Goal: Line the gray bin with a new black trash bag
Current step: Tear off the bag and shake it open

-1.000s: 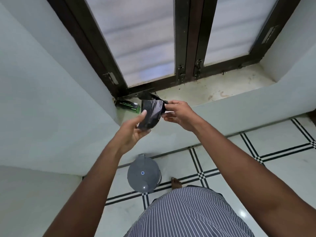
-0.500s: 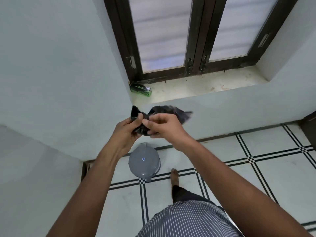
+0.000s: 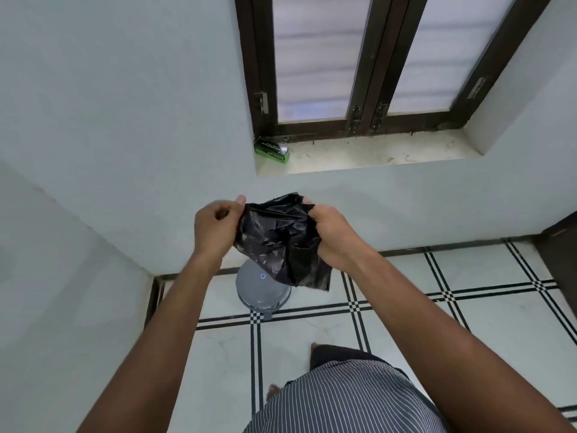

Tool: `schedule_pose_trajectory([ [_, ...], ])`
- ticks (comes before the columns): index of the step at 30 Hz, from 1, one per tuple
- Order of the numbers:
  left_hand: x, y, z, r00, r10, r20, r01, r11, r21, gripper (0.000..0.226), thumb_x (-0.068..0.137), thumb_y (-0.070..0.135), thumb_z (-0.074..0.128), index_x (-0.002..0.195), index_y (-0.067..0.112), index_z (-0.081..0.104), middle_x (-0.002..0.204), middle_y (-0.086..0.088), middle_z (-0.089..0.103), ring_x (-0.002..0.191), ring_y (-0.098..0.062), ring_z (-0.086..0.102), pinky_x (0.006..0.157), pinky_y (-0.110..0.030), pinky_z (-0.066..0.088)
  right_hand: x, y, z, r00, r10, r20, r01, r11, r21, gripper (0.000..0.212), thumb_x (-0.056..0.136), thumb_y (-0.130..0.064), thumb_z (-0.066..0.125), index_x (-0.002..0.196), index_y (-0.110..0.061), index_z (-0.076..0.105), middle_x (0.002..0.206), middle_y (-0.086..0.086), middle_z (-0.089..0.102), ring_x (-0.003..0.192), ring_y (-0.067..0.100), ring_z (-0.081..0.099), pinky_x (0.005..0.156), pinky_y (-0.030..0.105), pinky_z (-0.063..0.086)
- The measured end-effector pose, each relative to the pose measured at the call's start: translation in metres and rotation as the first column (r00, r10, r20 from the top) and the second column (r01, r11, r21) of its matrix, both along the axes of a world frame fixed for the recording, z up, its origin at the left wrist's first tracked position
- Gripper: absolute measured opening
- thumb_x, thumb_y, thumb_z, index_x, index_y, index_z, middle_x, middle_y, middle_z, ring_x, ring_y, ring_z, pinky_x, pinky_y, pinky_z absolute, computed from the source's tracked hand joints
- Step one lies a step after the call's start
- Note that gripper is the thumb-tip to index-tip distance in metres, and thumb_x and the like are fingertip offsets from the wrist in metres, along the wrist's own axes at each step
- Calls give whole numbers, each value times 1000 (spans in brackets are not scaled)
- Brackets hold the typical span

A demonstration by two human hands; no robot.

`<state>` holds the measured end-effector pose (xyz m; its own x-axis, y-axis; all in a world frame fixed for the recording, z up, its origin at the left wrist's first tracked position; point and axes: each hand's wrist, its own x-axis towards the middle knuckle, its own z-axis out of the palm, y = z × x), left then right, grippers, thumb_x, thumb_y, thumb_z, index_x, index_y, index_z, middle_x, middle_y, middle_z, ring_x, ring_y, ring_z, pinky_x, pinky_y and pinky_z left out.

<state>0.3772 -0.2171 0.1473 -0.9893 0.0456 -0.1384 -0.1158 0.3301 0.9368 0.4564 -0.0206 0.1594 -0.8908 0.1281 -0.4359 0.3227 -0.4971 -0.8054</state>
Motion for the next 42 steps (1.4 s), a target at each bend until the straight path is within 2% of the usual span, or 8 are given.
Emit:
schedule_pose_trajectory([
  [3,19,7,16,875,123,-469,-255,939,-230,34,96,52,69,92,19,61,85,4,60,80,-14,56,80,-31,48,-1,-2,-3,998,-33,-49,45,966,255,26,114,-26,62,108,-9,80,97,4,82,88,19,77,77,32,62],
  [7,31,27,47,996,-88,17,88,995,-40,60,99,66,55,83,12,77,73,-3,78,63,-17,72,62,-29,57,6,-7,2,985,83,-154,-28,945,326,23,108,-31,71,105,-9,77,96,6,79,86,23,75,88,48,65],
  [10,24,29,45,958,-163,235,75,936,344,29,101,34,70,93,8,79,85,-7,79,75,-19,73,64,-28,60,8,-4,3,977,116,-180,-48,939,341,26,106,-25,74,111,-1,79,100,12,82,94,26,80,92,46,68],
  [16,10,22,27,935,-114,335,-145,741,655,46,109,22,51,137,-13,57,132,-24,67,121,-34,63,113,-50,49,-3,27,-9,991,-111,-75,119,987,108,24,111,-30,67,111,-8,75,103,7,81,91,22,76,87,40,66],
  [26,-1,80,40,917,-6,399,-242,788,567,46,110,40,49,112,1,74,122,-20,76,110,-33,76,95,-45,59,-43,94,-4,975,-179,129,190,978,-82,37,121,-27,37,121,-7,69,112,13,80,105,28,72,83,45,60],
  [31,-2,96,48,926,-166,338,64,954,292,43,92,48,76,102,7,80,106,-15,81,101,-33,79,88,-39,62,-56,128,-1,993,-90,76,103,979,-177,54,114,-53,49,127,-3,65,134,24,75,121,39,75,96,52,64],
  [35,-13,99,34,971,-126,203,125,992,19,16,91,30,81,96,15,84,96,-6,83,97,-27,79,88,-36,62,-55,148,-2,989,145,-10,-141,970,197,57,92,-49,88,114,-2,65,109,18,76,103,42,80,80,44,69],
  [42,-29,105,25,971,225,76,-237,947,218,17,102,28,69,101,14,78,94,1,79,85,-11,75,70,-22,59,-60,168,-26,997,69,15,-65,807,587,60,103,-54,73,96,6,70,81,13,68,77,27,67,78,50,61],
])
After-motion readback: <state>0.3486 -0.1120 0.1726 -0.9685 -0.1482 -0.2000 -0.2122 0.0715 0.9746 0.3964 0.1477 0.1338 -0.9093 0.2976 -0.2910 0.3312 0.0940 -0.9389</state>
